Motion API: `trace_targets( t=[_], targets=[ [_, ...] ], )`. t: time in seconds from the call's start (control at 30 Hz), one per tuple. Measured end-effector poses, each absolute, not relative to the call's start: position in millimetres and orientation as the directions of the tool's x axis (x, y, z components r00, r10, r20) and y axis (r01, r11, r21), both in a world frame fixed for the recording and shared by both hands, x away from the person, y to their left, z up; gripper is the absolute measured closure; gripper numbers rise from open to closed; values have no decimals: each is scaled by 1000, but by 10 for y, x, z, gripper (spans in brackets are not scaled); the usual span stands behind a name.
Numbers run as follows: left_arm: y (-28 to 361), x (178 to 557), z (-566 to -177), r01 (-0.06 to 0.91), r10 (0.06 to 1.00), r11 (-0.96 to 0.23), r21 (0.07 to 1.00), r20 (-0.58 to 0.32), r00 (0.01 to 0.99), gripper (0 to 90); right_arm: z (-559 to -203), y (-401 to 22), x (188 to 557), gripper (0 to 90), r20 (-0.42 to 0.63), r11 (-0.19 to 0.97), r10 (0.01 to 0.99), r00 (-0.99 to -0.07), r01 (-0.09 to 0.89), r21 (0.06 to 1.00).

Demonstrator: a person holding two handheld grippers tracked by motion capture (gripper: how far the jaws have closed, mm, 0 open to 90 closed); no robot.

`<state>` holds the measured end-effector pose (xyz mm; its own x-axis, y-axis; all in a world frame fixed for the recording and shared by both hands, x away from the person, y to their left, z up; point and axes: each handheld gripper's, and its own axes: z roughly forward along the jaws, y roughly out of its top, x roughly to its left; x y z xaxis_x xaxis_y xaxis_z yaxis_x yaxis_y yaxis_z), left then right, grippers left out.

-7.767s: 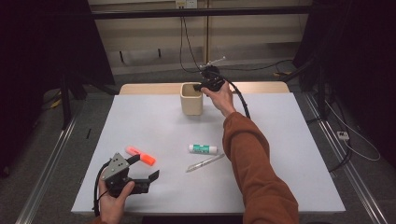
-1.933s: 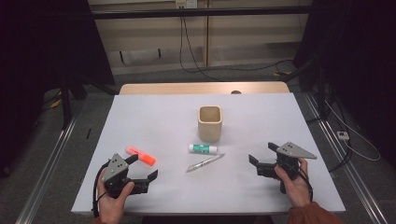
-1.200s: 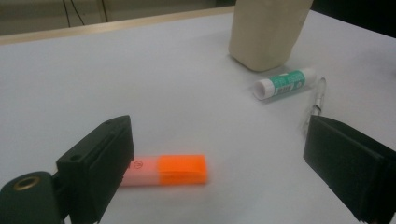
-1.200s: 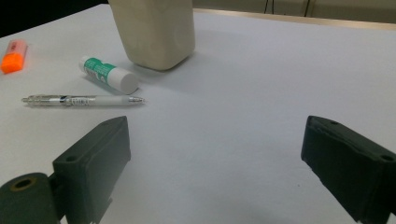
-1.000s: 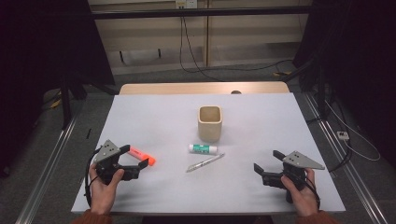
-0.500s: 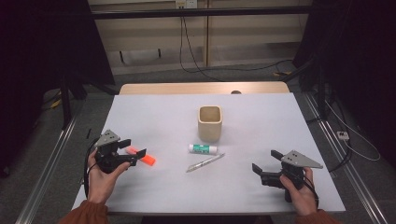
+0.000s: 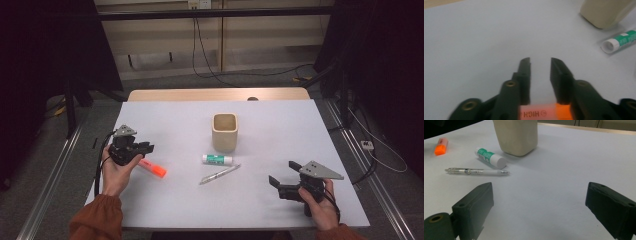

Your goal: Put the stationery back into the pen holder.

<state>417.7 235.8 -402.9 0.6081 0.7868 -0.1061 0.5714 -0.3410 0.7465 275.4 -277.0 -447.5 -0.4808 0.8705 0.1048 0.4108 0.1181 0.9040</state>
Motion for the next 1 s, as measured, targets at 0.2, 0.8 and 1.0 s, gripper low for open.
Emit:
trace_targets(
  t=[0.2, 0.8, 1.0],
  targets=[
    [2407, 4203, -4115, 603, 795, -356, 714, -108, 597, 900, -4473, -2765, 2746, 77, 105, 119, 869, -484, 411, 904],
    [2500, 4327, -4361, 654, 810, -395, 645, -90, 579, 900, -4478, -2744, 2757, 46, 103, 133, 863, -495, 419, 898],
    [2503, 4348, -4423, 672, 808, -399, 623, -107, 579, 900, -4479, -2744, 2755, 46, 102, 135, 862, -496, 419, 898]
  ],
)
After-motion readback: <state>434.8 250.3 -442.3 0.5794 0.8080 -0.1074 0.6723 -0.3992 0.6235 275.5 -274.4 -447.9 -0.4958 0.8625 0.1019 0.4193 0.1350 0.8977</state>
